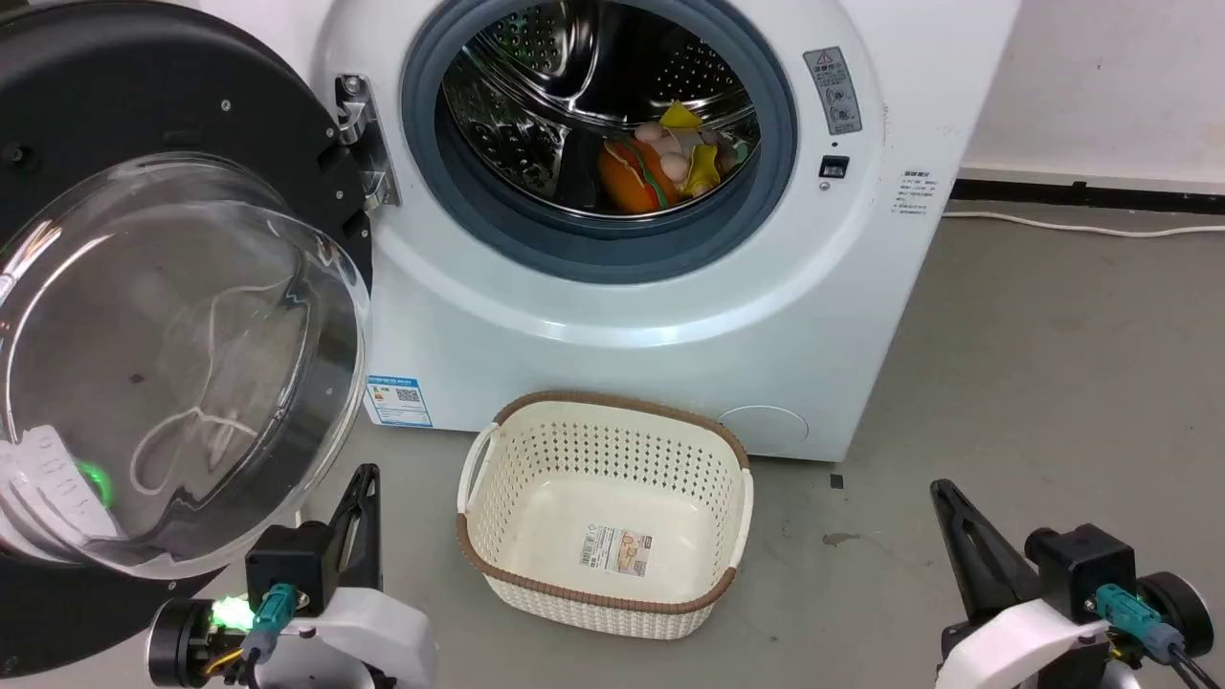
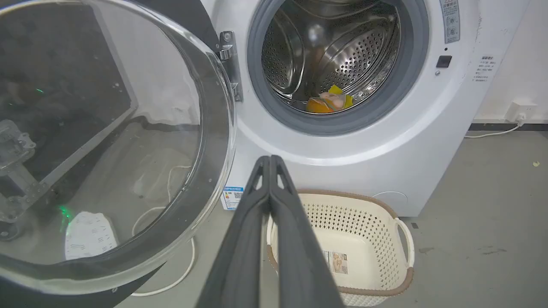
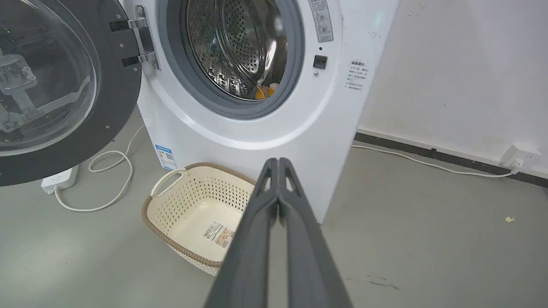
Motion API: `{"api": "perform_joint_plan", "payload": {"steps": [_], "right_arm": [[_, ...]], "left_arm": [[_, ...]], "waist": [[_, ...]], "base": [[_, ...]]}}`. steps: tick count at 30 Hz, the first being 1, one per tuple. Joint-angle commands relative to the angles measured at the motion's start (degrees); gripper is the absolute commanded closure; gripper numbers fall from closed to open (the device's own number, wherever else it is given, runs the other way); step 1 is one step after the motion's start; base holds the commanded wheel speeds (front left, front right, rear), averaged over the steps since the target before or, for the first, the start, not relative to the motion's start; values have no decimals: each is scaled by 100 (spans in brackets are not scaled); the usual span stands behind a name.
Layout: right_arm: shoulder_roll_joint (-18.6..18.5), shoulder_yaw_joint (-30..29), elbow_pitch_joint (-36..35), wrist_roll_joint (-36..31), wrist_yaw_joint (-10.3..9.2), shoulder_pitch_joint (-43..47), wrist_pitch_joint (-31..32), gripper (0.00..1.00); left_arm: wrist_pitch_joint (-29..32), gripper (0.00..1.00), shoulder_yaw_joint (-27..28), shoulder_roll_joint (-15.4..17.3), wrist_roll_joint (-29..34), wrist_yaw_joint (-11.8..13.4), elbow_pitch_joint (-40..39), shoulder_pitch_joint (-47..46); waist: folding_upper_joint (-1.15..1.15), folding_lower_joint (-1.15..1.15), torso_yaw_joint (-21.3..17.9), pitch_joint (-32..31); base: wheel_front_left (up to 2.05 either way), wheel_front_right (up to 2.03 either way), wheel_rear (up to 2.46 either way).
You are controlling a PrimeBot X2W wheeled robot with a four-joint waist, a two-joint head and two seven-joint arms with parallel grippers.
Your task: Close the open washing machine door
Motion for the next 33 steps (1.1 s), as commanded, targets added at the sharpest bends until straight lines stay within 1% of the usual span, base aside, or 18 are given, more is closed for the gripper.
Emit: {"api": "perform_joint_plan", "payload": {"steps": [1, 33], "right_arm": [[26, 2, -27, -43, 5, -70, 2, 100], [26, 2, -27, -43, 5, -70, 2, 100]], "left_arm": [[2, 100, 14, -2, 10, 16, -24, 80], [2, 100, 14, -2, 10, 16, -24, 80]], "waist": [[0, 0, 0, 0], [0, 0, 0, 0]], "base": [[0, 0, 0], [0, 0, 0]]}}
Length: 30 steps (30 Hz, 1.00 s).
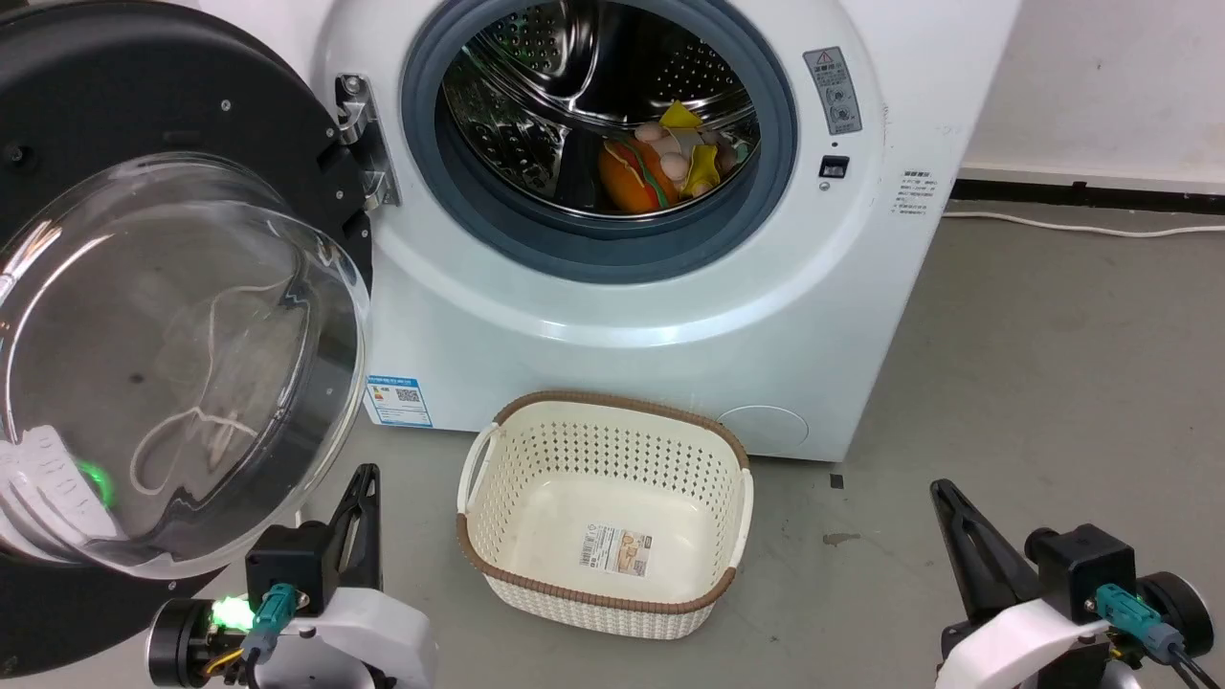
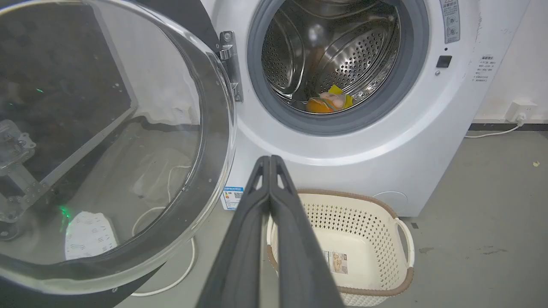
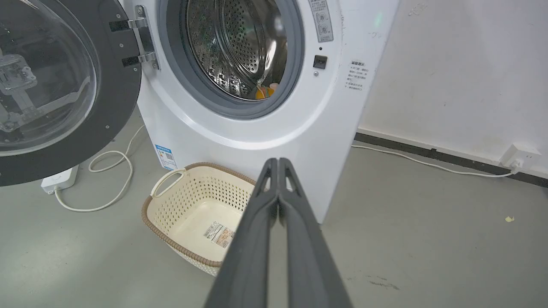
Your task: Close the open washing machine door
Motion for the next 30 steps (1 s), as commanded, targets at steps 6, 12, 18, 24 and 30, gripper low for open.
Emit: {"api": "perform_joint_plan", "payload": {"steps": [6, 12, 18, 24, 30], "right_arm": [[0, -1, 3, 4, 0, 3, -1, 0], [1, -52, -3, 78, 0, 16, -53, 0], [2, -104, -11, 148, 0, 29, -113, 0], [3, -102, -33, 193, 1, 59, -185, 0], [4, -78, -47, 304, 1, 98, -257, 0]], "left_arm": [[-2, 0, -3, 0, 0, 0, 2, -2], [-54, 0, -59, 0, -9, 1, 17, -11], [-114, 0, -117, 0, -15, 9, 21, -23], [-186, 0, -176, 5, -21, 16, 21, -27], [-258, 0, -227, 13, -32, 22, 20, -24]], "waist": [[0, 0, 0, 0], [0, 0, 2, 3], [0, 0, 25, 7], [0, 0, 112, 0], [0, 0, 283, -15]], "base": [[0, 0, 0], [0, 0, 0], [0, 0, 0], [0, 0, 0], [0, 0, 0]]}}
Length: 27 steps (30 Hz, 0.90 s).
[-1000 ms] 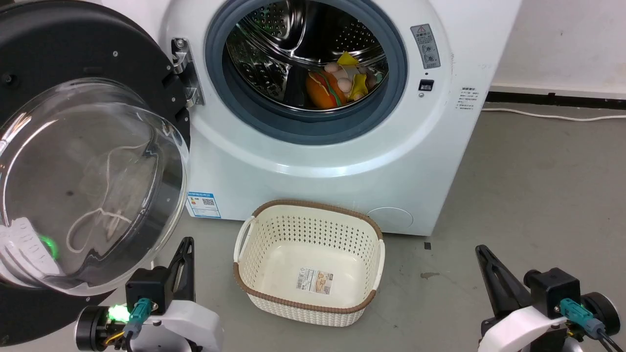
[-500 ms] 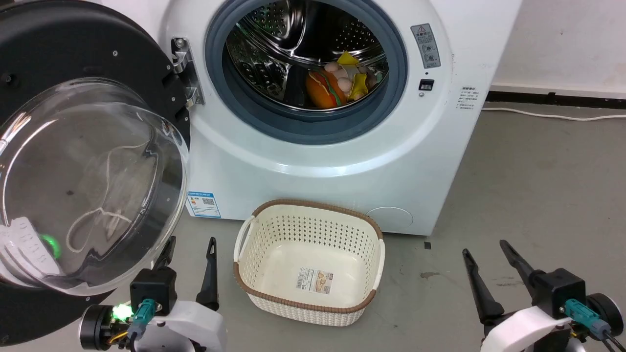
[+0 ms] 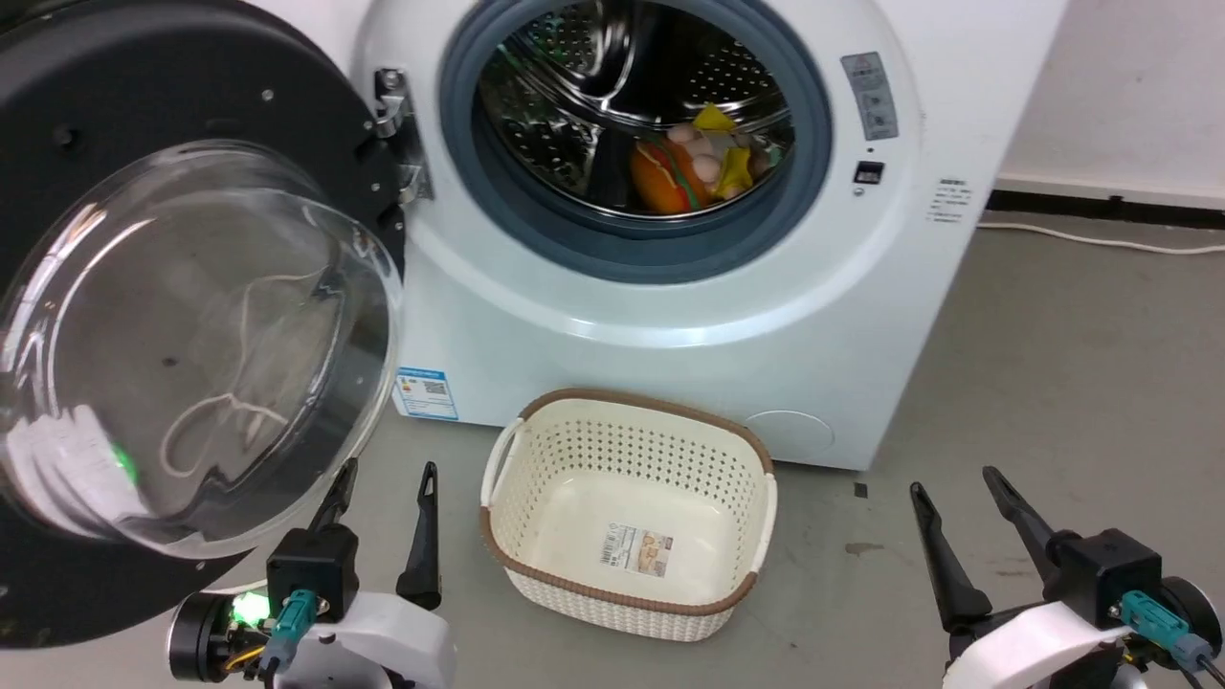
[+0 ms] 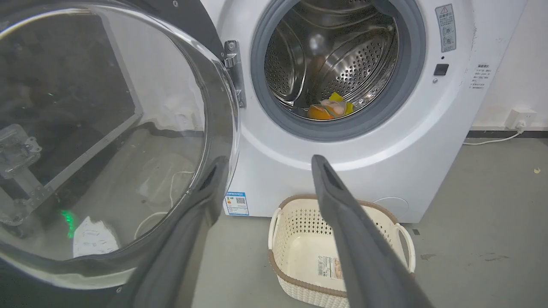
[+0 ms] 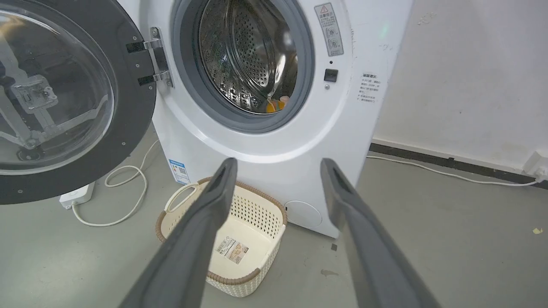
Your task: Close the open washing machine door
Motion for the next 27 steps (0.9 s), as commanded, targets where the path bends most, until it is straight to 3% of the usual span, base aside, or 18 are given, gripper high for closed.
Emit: {"api": "perform_joint_plan", "payload": {"steps": [1, 27], "right_arm": [[6, 3, -33, 70, 1, 76, -55, 0], [11, 383, -12, 32, 2, -35, -366, 0]], "left_arm": [[-56, 0, -21, 13, -32, 22, 3, -13], [-367, 0, -76, 47, -67, 155, -216, 142]], "waist": [[0, 0, 63, -7], [0, 0, 939, 63]], "base": [[0, 0, 0], [0, 0, 0]]}}
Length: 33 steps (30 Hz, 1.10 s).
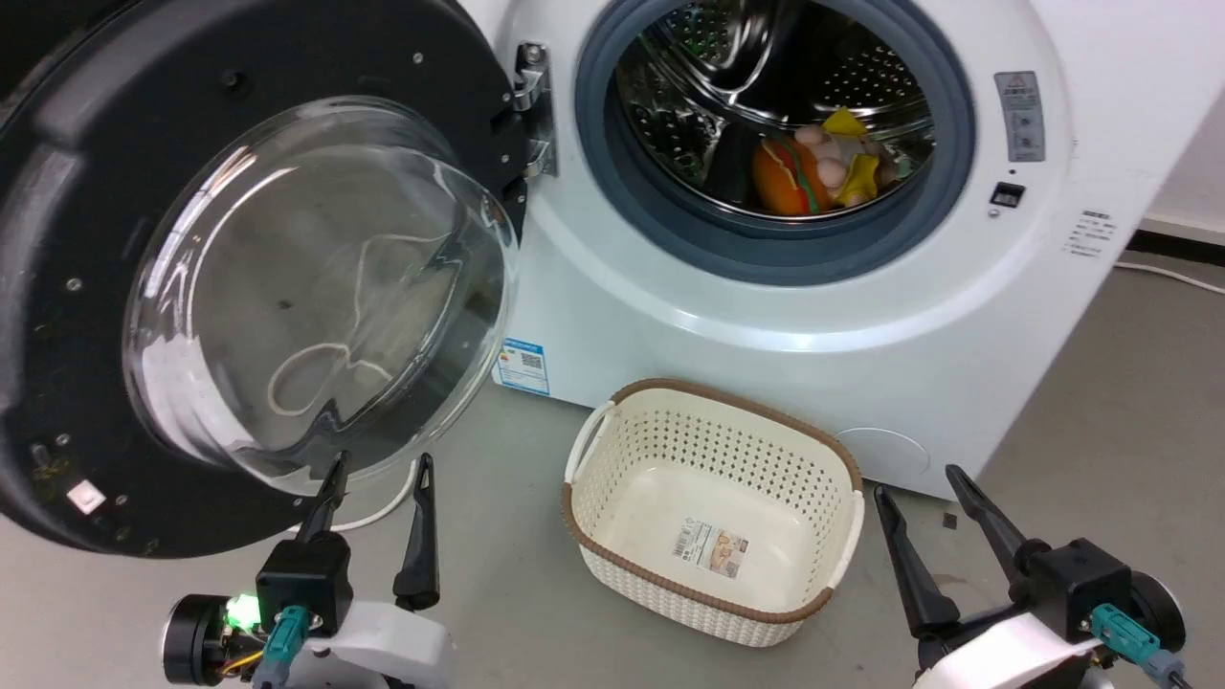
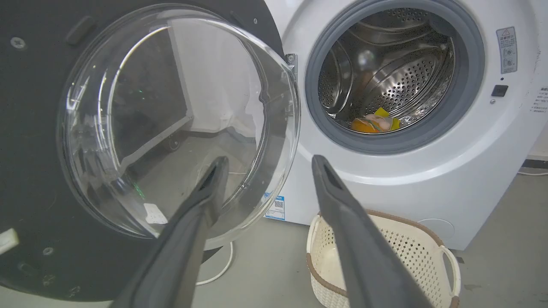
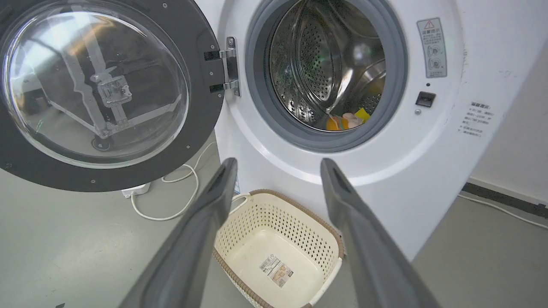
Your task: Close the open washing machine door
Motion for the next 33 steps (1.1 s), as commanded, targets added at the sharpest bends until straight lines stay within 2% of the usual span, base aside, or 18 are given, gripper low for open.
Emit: {"api": "perform_joint_plan", "payload": {"steps": [1, 27, 28, 29, 33], "right_arm": [[10, 43, 10, -16, 2, -81, -71, 0], [16, 195, 33, 149, 3, -34, -382, 0], [16, 174, 29, 167, 3, -22, -393, 0], [16, 157, 22, 190, 3, -12, -405, 0], [17, 119, -21, 199, 3, 22, -453, 0]], "left_arm": [[-76, 0, -15, 25, -24, 39, -42, 71], [-386, 0, -73, 23, -92, 101, -121, 124], [-398, 55, -77, 23, -107, 90, -116, 124], [-410, 100, -81, 21, -135, 71, -116, 121], [-458, 100, -49, 34, -256, -65, -337, 36]], "waist": [[0, 0, 55, 10], [0, 0, 678, 17], [0, 0, 703, 21], [0, 0, 730, 25], [0, 0, 836, 98]], "base": [[0, 0, 0], [0, 0, 0], [0, 0, 0], [0, 0, 0], [0, 0, 0]]}}
